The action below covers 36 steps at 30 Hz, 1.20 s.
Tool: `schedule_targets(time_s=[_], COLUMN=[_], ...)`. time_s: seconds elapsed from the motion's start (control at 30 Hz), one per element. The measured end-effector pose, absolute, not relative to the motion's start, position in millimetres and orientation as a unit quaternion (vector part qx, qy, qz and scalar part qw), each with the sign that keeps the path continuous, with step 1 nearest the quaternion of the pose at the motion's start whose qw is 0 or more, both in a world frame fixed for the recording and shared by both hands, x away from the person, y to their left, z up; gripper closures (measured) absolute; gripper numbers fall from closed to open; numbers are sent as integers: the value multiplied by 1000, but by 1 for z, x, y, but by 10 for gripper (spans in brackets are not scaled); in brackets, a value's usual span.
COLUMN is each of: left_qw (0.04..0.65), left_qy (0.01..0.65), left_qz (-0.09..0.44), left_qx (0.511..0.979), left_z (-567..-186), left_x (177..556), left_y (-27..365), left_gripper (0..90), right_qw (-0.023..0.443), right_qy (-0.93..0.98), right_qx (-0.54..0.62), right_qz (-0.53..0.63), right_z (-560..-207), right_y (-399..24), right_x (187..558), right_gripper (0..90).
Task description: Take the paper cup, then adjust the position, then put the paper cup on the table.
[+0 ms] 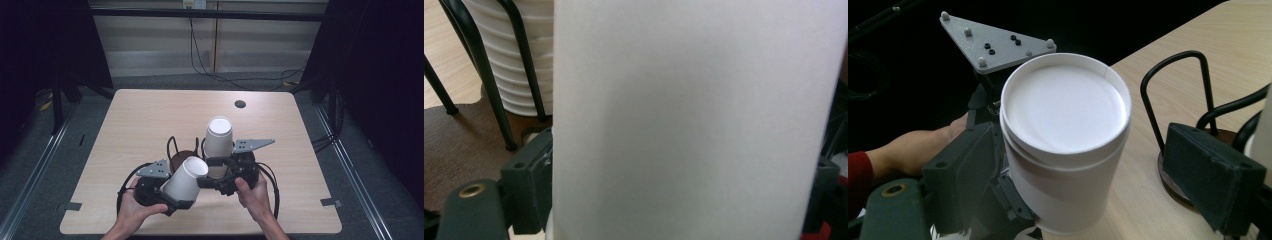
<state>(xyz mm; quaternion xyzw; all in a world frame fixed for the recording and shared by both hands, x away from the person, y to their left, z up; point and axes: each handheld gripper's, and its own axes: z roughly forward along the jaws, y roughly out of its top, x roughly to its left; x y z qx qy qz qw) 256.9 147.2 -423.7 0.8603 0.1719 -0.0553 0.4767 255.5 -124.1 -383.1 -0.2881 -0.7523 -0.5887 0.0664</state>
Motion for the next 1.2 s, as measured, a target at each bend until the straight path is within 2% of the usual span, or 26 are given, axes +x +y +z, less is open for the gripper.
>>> schedule_targets(time_s=[0.3, 0.83, 1.2], left_qw=[452, 379, 335], left_qy=[173, 151, 127], left_qz=[-62, -38, -38], left_qx=[873, 912, 933], left_z=[-420, -410, -409], left_x=[259, 261, 260], left_y=[151, 153, 146], left_gripper=[154, 158, 158], right_qw=[68, 54, 61], right_qy=[-755, -799, -815], right_qx=[-287, -260, -238], right_qz=[-586, -540, -524], right_z=[-386, -389, -390], right_y=[-135, -130, -134], right_x=[257, 253, 254], right_gripper=[138, 145, 215])
